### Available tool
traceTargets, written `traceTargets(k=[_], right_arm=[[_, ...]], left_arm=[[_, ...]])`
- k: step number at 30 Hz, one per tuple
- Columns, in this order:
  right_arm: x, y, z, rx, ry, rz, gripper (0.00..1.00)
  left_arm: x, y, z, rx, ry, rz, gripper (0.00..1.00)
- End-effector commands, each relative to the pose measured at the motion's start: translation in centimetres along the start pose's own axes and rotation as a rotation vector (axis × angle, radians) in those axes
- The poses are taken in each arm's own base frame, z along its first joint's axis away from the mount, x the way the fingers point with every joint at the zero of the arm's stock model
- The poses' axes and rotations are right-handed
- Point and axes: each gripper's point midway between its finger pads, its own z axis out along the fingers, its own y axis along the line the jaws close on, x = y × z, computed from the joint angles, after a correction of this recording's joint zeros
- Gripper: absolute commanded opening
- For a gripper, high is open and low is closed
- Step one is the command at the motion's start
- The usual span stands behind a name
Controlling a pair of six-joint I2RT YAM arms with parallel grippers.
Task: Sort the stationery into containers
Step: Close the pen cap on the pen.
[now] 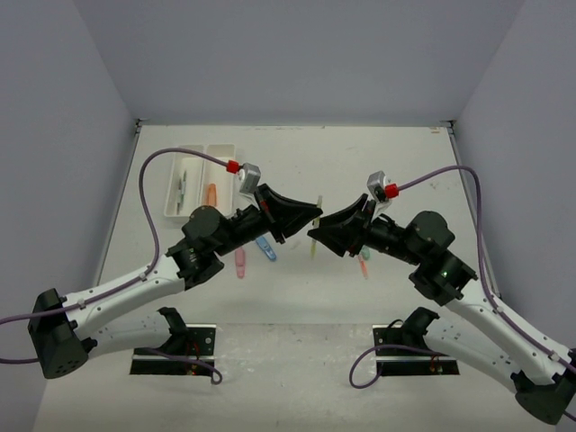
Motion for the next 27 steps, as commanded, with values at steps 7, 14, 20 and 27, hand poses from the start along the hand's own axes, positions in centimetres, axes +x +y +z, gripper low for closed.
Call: traceTargets(k=[7, 14, 20, 27], right_arm=[[-1.1, 2.9, 1.5, -0.181, -0.02, 0.014, 0.31], [-0.9, 2.7, 1.7, -0.177, -0.009, 0.002, 0.0], [-0.4, 2.3, 1.3, -0.149, 0.02, -0.016, 0.0], [0.1, 2.0, 1.5, -0.14, 0.053, -0.018, 0.0]], left_arm=[[-3.0, -1.2, -1.1, 0.004, -0.114, -0.019, 0.0], [-2.6, -1.2, -0.5, 0.008, -0.085, -0.019, 0.12], [-3.2, -0.4, -0.2, -0.054, -0.068, 0.042, 0.67], [-4.9, 0.0, 0.5, -0.116, -0.049, 0.115, 0.54]])
